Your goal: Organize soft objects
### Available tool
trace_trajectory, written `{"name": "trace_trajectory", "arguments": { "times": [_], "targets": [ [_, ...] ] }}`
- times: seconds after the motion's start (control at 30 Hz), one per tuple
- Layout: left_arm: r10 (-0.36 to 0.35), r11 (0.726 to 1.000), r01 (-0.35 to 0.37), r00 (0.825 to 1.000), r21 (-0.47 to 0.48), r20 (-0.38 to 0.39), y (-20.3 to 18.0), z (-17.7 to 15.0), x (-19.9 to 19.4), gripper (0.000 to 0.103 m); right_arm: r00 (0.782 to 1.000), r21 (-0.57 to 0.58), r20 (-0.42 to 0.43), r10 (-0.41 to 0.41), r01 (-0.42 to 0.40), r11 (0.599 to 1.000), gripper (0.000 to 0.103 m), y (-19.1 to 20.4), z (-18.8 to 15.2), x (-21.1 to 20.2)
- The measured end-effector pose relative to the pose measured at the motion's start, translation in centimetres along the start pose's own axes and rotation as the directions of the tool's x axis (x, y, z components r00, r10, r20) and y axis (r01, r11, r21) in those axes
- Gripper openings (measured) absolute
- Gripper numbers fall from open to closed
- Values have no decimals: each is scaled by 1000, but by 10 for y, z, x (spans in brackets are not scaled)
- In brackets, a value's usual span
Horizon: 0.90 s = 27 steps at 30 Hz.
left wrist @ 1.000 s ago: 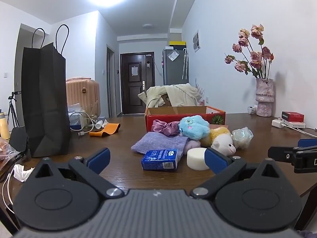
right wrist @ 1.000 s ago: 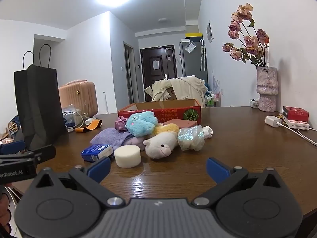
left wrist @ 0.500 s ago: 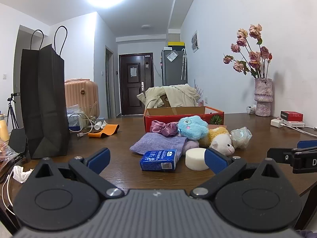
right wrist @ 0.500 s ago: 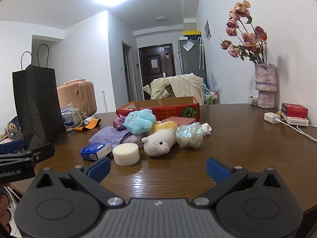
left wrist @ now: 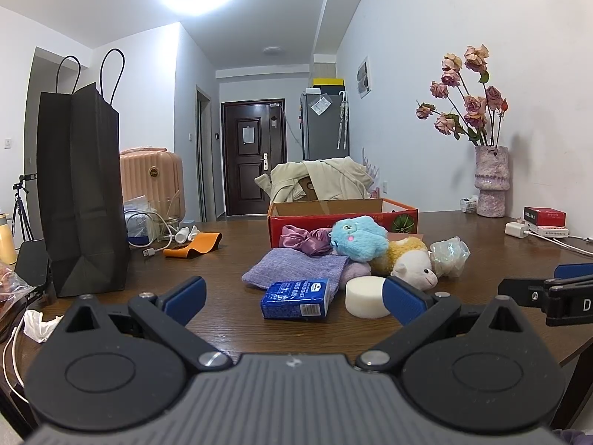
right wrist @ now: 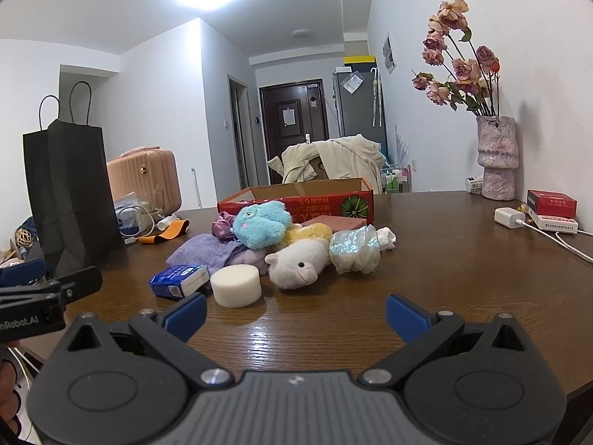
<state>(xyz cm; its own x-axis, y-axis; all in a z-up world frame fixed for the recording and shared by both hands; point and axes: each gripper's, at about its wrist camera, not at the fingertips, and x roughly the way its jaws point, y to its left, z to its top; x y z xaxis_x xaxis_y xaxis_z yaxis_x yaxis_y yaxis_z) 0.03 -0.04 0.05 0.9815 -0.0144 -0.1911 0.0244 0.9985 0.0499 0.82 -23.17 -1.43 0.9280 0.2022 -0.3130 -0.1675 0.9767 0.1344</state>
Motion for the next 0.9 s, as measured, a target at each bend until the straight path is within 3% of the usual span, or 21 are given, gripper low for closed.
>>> {"name": "trace_trajectory", "arguments": {
  "times": [0.9],
  "targets": [
    [2,1000,-2,1000,1,2,-2,1,-1,103,1000,6,2,-2,2,1000,103,-1,-1,-1]
  ]
}}
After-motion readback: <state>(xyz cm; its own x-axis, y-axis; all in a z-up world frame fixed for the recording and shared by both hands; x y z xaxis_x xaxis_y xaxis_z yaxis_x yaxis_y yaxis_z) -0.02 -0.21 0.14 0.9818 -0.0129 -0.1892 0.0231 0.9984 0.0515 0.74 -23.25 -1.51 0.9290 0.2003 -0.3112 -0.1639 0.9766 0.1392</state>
